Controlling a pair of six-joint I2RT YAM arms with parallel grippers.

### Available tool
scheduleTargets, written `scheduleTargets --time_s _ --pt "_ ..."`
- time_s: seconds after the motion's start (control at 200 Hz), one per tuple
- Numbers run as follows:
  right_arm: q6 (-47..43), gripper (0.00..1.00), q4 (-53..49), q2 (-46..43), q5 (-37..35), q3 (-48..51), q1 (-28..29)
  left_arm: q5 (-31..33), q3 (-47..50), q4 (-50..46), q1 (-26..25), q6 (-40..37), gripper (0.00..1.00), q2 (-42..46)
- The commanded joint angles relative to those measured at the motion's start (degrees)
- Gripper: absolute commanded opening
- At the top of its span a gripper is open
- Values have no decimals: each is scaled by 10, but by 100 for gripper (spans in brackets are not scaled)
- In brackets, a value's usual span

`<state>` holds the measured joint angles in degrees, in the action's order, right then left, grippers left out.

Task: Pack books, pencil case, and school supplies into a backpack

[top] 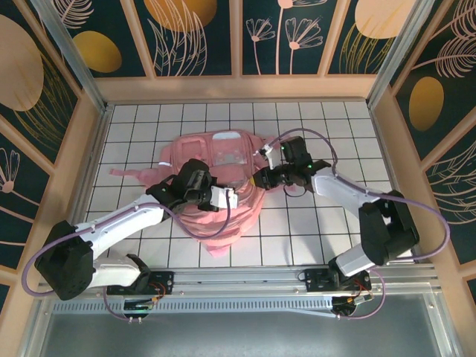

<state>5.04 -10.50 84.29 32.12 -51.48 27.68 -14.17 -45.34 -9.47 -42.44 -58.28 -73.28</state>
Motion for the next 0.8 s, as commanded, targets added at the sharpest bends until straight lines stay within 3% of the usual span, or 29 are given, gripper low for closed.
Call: scheduleTargets --time_s 0.0,0.195,0.26,0.33,0.42,0.52,0.57,0.585,0.796 --pt "70 14 -12 -54 -240 43 -49 -108 -11 -56 -14 7 7 24" --pt "103 36 -33 -172 -196 114 -14 -133 -27 20 -14 120 25 82" --pt "104 40 -34 -210 -215 116 -15 -128 -26 54 -14 176 49 109" --pt "106 45 -27 -238 -259 110 -25 -107 -25 88 -13 224 64 135" --pt "139 56 -21 -242 -356 91 -49 -1 -36 126 -10 323 98 153" --pt "131 59 -1 -240 -383 75 -92 85 -57 120 34 393 99 159" --pt "110 95 29 -245 -394 80 -110 132 -45 129 69 430 99 167" --pt "101 99 43 -247 -401 84 -113 142 -38 134 82 440 99 169" --pt "12 99 361 -270 -428 236 -207 200 147 294 295 574 99 189"
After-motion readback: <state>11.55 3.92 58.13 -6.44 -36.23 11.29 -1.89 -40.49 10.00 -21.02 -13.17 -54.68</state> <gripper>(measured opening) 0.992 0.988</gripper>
